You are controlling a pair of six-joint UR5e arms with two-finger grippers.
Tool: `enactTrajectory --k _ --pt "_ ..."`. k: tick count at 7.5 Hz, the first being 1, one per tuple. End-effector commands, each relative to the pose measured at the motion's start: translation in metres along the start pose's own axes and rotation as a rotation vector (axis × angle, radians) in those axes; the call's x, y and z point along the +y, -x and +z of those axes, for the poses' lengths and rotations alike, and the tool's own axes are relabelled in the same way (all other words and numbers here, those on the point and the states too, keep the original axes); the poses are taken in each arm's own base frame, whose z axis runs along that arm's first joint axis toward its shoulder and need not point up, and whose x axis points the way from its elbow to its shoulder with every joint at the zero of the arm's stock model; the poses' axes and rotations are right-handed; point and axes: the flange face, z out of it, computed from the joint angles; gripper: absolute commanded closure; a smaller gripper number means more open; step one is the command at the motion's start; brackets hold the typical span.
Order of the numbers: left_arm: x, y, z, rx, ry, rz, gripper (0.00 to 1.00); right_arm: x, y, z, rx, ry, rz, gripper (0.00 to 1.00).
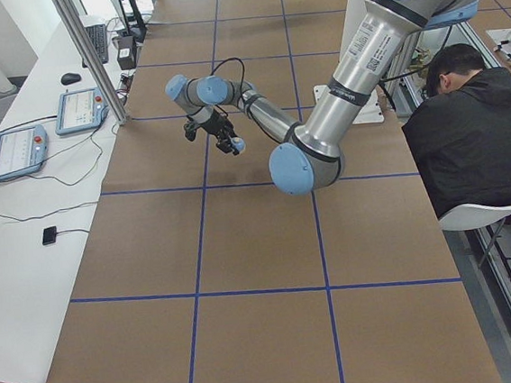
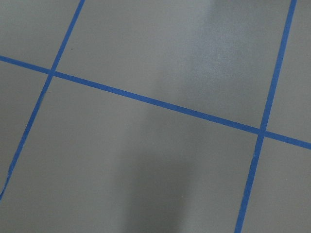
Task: Place and press bell with both arms
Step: 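Carry the blue bell with the left gripper toward the table centre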
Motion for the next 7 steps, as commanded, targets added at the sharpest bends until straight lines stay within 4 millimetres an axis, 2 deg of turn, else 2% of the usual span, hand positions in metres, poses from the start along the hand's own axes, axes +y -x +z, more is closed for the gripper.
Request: enactTrajectory --k 1,2,4,6,7 --pt "-0.030 -0.120 -0.009 0.024 -0.024 -0.045 0.92 0.000 0.000 0.000 0.000 0.001 -0.001 0.00" --pt "-0.041 -0.140 0.012 0.067 -0.062 -0.055 0.92 0.000 0.000 0.000 0.003 0.000 -0.001 0.00" --pt "-0.055 -0.198 0.032 0.089 -0.069 -0.092 0.92 -0.001 0.000 0.000 0.003 -0.001 -0.002 0.00" --pt "-0.055 -0.215 0.029 0.118 -0.090 -0.087 0.90 -0.001 0.001 0.000 0.003 -0.002 -0.002 0.00" --pt "-0.057 -0.223 0.034 0.120 -0.089 -0.083 0.82 -0.001 0.001 0.000 0.003 -0.002 -0.002 0.00"
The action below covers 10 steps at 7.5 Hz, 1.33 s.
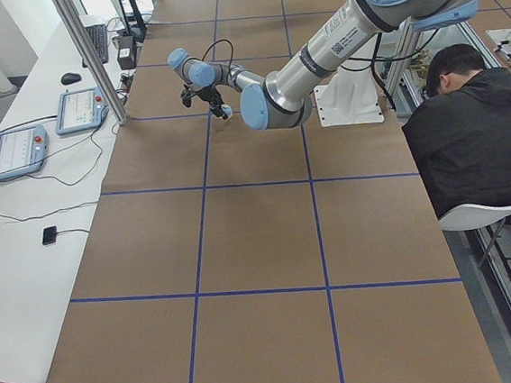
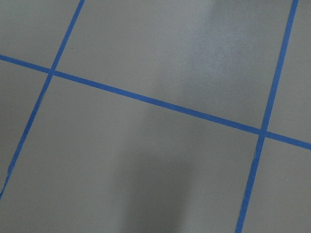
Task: Place and press bell with both arms
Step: 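Carry the blue bell with the left gripper toward the table centre, then lower the bell onto the table and open the left gripper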
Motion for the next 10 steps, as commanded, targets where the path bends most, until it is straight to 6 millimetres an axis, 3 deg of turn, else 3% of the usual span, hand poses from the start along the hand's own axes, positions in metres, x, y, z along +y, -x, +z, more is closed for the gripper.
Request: enactTrajectory --k 1,2,3,4,5,6,7,8,10 --pt "0.006 -0.019 0.016 0.019 -0.001 0.004 0.66 0.000 0.000 0.000 0.000 0.000 0.000 0.00" --pt "0.009 -0.023 0.019 0.029 -0.003 -0.002 0.56 0.000 0.000 0.000 0.000 0.000 0.000 0.00" --pt "0.012 -0.026 0.023 0.030 -0.002 0.006 0.11 0.000 0.000 0.000 0.000 0.001 0.001 0.00" --pt "0.012 -0.027 0.026 0.016 -0.038 0.017 0.00 0.000 0.000 0.000 0.000 0.000 0.000 0.00" --pt "0.012 -0.028 0.032 -0.008 -0.073 0.025 0.00 0.000 0.000 0.000 0.000 0.000 0.000 0.00" --pt "0.008 -0.025 0.025 -0.006 -0.083 0.023 0.00 0.000 0.001 0.000 -0.003 0.000 0.000 0.00" --pt "-0.001 -0.019 0.003 0.005 -0.101 0.014 0.00 -0.002 0.002 -0.001 -0.002 -0.003 -0.002 0.00" --pt "-0.009 -0.008 -0.029 0.028 -0.134 0.011 0.00 -0.009 0.005 -0.003 -0.001 -0.011 -0.011 0.00" --pt "-0.007 0.034 -0.108 0.043 -0.199 0.027 0.00 -0.026 0.017 -0.002 -0.011 -0.014 0.045 0.00"
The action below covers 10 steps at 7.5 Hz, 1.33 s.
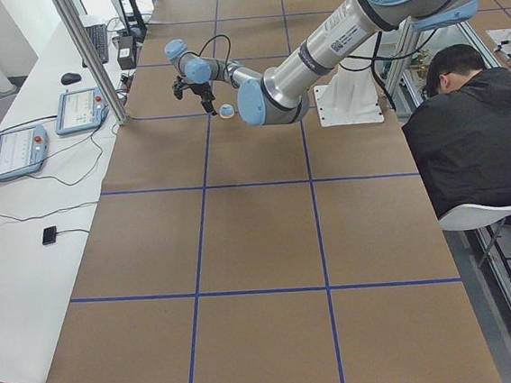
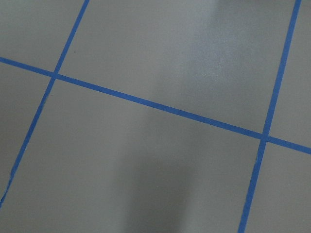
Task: Place and press bell with both arms
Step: 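Lower the bell onto the table and open the left gripper, then withdraw the left arm away while the right arm reaches in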
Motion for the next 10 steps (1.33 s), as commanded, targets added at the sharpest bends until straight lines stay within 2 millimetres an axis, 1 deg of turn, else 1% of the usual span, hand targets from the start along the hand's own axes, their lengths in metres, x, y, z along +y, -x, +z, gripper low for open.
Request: enactTrajectory --k 1,2,3,4,5,6,7,8,9,10 --pt "-0.006 0.068 -0.083 -0.018 -0.060 0.049 0.00 -0.020 0.022 0.009 -0.018 0.009 0.053 0.00" --pt "-0.006 0.122 -0.121 -0.005 -0.120 0.093 0.00 -0.031 0.037 0.014 -0.030 0.014 0.063 0.00" --pt "-0.004 0.181 -0.156 0.009 -0.187 0.136 0.00 -0.045 0.064 0.019 -0.048 0.018 0.099 0.00" --pt "-0.003 0.244 -0.181 0.002 -0.235 0.181 0.00 -0.062 0.089 0.025 -0.068 0.023 0.125 0.00" --pt "0.007 0.314 -0.187 -0.022 -0.259 0.255 0.00 -0.078 0.122 0.034 -0.092 0.032 0.148 0.00" --pt "0.016 0.381 -0.198 -0.051 -0.283 0.327 0.00 -0.094 0.156 0.043 -0.118 0.045 0.183 0.00" --pt "0.020 0.438 -0.205 -0.081 -0.291 0.382 0.00 -0.105 0.184 0.051 -0.133 0.052 0.187 0.00" --pt "0.027 0.519 -0.208 -0.115 -0.287 0.414 0.00 -0.125 0.222 0.058 -0.128 0.061 0.212 0.00" --pt "0.041 0.596 -0.209 -0.140 -0.276 0.451 0.00 -0.152 0.264 0.059 -0.111 0.080 0.226 0.00" --pt "0.063 0.669 -0.226 -0.144 -0.306 0.383 0.00 -0.176 0.311 0.058 -0.058 0.094 0.226 0.00"
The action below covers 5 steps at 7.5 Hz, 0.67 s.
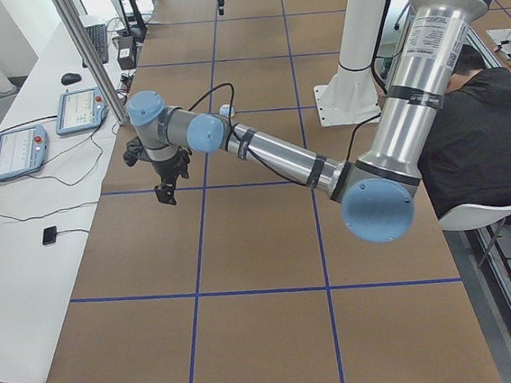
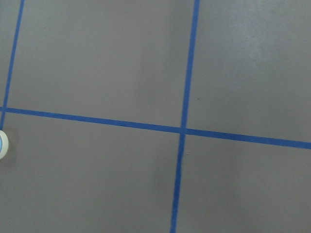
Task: Place and press bell with both arms
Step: 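Withdraw the left arm away while the right arm reaches in, then move the right gripper over the bell's top button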
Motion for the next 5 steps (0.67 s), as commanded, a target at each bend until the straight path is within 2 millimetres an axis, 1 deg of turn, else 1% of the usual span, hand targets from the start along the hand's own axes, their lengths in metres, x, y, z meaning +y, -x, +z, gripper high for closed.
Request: enactTrajectory --k 1,2,3,4,5 --pt "0.082 0.104 -0.028 -0.035 -0.031 -0.085 0.00 -0.009 0.116 0.020 0.094 0.019 0.023 0.00" --pt "0.122 0.130 -0.018 -0.032 -0.012 -0.142 0.00 0.000 0.157 0.037 0.101 0.015 0.050 0.00" --pt "0.162 0.160 -0.022 -0.035 -0.022 -0.179 0.00 0.013 0.190 0.056 0.095 0.029 0.043 0.00" --pt "0.193 0.177 -0.026 -0.039 -0.032 -0.216 0.00 0.018 0.227 0.081 0.113 0.024 0.058 0.00" --pt "0.232 0.185 -0.008 -0.032 -0.023 -0.247 0.00 0.016 0.269 0.112 0.139 0.019 0.070 0.00"
